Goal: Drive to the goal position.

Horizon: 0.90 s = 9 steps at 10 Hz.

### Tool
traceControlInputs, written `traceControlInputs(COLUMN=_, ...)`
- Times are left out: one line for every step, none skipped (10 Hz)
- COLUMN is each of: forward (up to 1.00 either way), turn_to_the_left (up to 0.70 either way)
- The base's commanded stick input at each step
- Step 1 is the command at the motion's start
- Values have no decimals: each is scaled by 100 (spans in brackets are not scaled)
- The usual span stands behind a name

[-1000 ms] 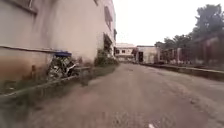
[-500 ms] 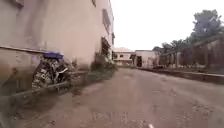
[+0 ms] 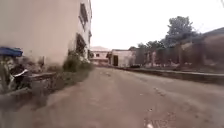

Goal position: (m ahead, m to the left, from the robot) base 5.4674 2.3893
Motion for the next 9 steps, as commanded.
traceControlInputs(forward=100, turn_to_the_left=0)
traceControlInputs(forward=100, turn_to_the_left=0)
traceControlInputs(forward=100, turn_to_the_left=0)
traceControlInputs(forward=100, turn_to_the_left=0)
traceControlInputs(forward=100, turn_to_the_left=0)
traceControlInputs(forward=100, turn_to_the_left=0)
traceControlInputs(forward=100, turn_to_the_left=0)
traceControlInputs(forward=100, turn_to_the_left=0)
traceControlInputs(forward=100, turn_to_the_left=0)
